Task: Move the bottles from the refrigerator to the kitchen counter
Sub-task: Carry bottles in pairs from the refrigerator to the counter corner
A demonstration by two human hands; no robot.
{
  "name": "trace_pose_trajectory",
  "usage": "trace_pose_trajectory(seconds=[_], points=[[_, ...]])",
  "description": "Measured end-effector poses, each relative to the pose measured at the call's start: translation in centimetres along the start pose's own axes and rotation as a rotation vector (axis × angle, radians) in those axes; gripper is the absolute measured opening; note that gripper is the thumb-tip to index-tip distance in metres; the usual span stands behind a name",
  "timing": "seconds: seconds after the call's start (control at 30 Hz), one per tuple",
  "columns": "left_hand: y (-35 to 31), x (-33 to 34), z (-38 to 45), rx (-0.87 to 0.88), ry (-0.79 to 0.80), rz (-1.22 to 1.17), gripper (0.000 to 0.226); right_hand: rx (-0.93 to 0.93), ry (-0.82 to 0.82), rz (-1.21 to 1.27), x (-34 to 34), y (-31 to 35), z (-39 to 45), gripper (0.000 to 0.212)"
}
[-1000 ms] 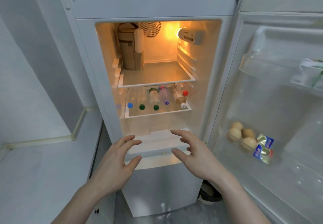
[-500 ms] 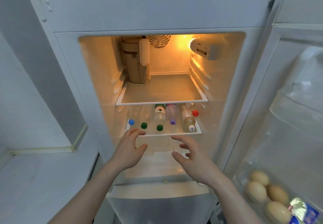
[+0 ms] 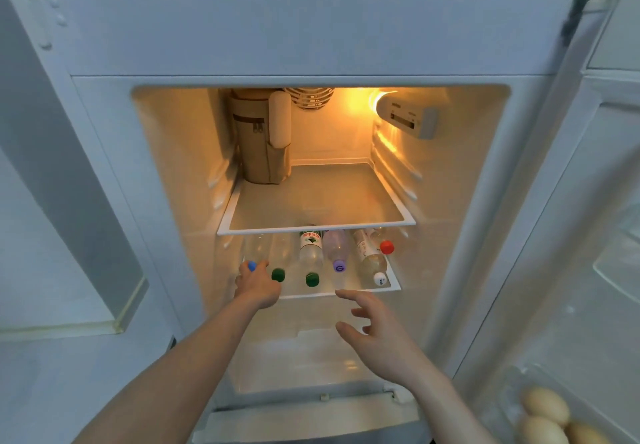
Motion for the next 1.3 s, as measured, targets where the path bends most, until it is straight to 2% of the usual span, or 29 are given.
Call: trace_pose_trajectory(seconds=[0.17, 0.3, 0.43, 0.6, 0.73, 0.83, 1.03, 1.3], points=[[1.0, 0.4, 1.9, -0.041, 0.005, -0.003, 0.062, 0.013, 0.006, -0.026, 1.5, 0.5, 2.6, 0.048], [2.5, 0.2, 2.8, -0.038, -0.052, -0.042, 0.058, 0.033, 0.037, -0.047, 3.5, 0.7, 5.2, 0.048], [2.7, 0.5, 1.7, 0.002, -0.109, -0.012, 0.057, 0.013, -0.022, -0.075, 5.9, 1.8, 8.9, 0.049], [1.9, 0.8, -0.5, 0.109, -0.073, 0.167, 0.06, -0.009, 0.083, -0.339, 9.8, 4.6, 13.5, 0.066], [2.2, 1.1, -1.6, 0.145, -0.011, 0.275, 0.069, 0.055, 0.152, -0.535, 11.8, 5.8, 16.2, 0.072], [2.9, 1.1, -2.1, 0.177, 0.021, 0.294, 0.07, 0.059, 0.171, -0.627, 13.0, 5.7, 17.4, 0.079], [3.6, 1.0, -2.3, 0.218, 0.02, 0.275, 0.077, 0.056, 0.057, -0.525, 13.7, 4.2, 17.8, 0.058], [3.6, 1.9, -3.8, 0.25, 0.034, 0.24, 0.082, 0.018, -0.004, -0.489, 13.5, 2.2, 15.5, 0.04]])
Point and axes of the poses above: each hand's wrist, its own z-axis towards the middle knuckle, its own x-axis out of the palm, y = z × x, the point moved 4 cm from there along z, towards the middle knuckle, and after that the axes turned 11 degrees about x, right-handed, at the moved point
